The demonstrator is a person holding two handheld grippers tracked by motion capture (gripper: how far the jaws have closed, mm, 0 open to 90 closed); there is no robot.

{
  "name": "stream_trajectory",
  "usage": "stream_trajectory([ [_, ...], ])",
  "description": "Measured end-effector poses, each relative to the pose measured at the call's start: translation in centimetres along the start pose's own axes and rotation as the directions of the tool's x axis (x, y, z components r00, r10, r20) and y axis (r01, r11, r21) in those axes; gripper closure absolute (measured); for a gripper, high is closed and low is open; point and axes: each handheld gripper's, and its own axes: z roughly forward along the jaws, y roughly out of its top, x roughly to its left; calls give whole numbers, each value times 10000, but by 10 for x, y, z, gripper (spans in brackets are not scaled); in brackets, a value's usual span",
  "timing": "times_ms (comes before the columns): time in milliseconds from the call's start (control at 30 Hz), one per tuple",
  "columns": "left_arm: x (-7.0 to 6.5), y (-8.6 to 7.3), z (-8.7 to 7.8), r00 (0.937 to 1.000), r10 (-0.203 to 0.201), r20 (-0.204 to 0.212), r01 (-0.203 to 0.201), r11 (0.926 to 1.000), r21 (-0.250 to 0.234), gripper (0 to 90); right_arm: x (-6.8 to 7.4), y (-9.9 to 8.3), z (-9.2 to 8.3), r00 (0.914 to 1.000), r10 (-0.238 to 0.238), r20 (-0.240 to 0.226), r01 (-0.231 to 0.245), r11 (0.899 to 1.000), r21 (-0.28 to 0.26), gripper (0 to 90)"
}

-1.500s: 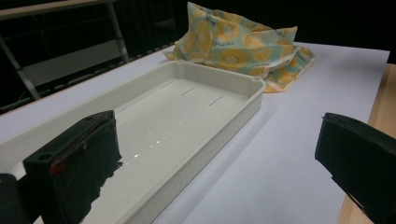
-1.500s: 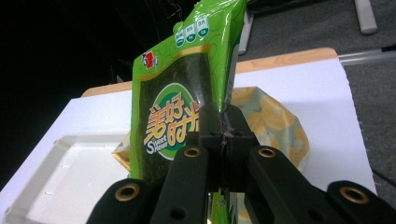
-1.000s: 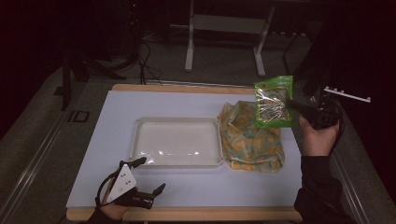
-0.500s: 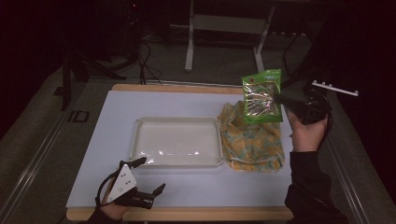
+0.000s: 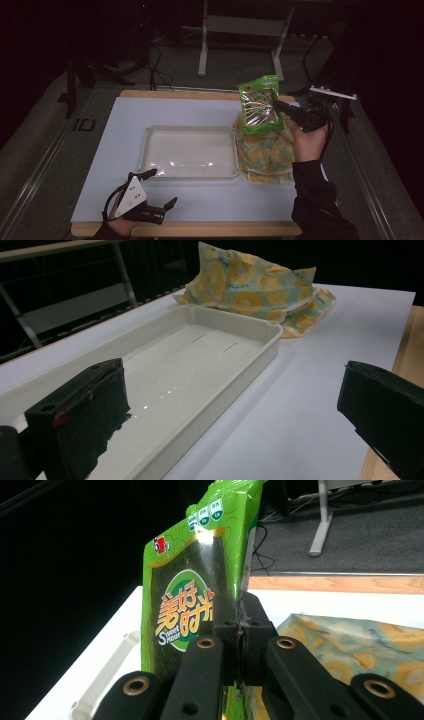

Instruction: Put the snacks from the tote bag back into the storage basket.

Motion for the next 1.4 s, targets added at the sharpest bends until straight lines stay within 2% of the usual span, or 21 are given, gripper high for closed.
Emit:
stream_trajectory([
  [633, -1, 0, 0, 10000, 77, 4, -77, 10000, 22, 3, 25, -16, 37, 9973, 103, -733, -89, 9997, 205, 886],
  [900, -1, 0, 0, 10000, 96, 22, -96, 10000, 15, 4, 36, -24, 48, 9937, 338, -1065, -332, 9994, 69, 886],
  [1067, -1, 0, 0, 9999, 121, 65, -121, 9999, 50, 4, 42, -33, 59, 9903, 470, -1307, -461, 9989, 95, 886],
  [1233, -1, 0, 0, 9999, 143, 71, -143, 9999, 19, 4, 47, -43, 69, 9881, 592, -1417, -565, 9981, 228, 886],
  [1400, -1, 0, -1, 9999, 136, 75, -136, 9999, -18, 3, 51, -51, 76, 9871, 684, -1445, -671, 9976, 143, 885],
])
